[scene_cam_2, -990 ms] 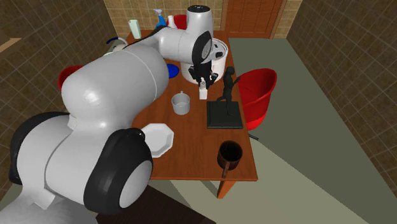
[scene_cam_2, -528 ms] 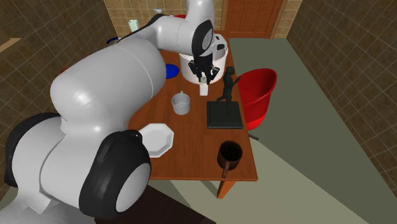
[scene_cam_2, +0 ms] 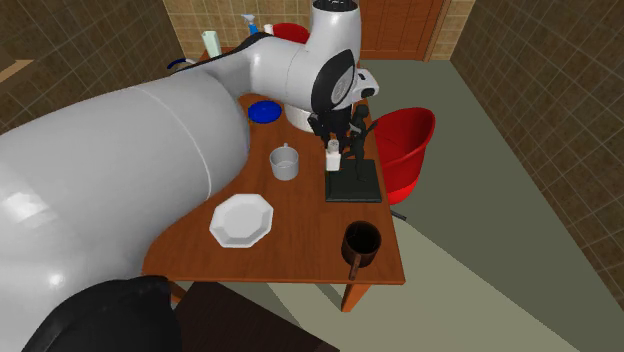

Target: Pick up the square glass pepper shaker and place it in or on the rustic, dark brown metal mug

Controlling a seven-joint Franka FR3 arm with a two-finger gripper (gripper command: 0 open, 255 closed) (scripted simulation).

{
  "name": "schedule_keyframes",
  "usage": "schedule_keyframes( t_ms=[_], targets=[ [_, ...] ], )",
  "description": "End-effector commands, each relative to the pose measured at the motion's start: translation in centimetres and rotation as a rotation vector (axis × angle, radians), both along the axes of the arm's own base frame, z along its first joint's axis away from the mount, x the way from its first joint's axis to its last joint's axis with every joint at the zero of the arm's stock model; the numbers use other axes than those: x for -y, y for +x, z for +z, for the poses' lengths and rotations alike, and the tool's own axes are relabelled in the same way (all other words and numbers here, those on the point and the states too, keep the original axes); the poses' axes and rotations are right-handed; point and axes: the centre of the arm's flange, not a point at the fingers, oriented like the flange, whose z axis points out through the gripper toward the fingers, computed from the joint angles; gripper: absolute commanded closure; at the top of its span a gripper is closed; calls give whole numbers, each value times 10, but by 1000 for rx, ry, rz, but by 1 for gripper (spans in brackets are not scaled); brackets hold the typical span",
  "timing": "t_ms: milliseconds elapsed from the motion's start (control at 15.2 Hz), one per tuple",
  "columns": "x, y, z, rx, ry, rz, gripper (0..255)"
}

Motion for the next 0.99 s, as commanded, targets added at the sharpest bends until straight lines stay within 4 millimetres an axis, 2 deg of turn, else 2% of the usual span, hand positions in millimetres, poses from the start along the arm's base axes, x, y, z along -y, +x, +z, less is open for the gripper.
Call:
schedule_keyframes(
  t_ms=[0,924],
  targets=[
    [17,-18,6,-1,0,1,255],
    [145,-150,27,-1,0,1,255]
  ],
)
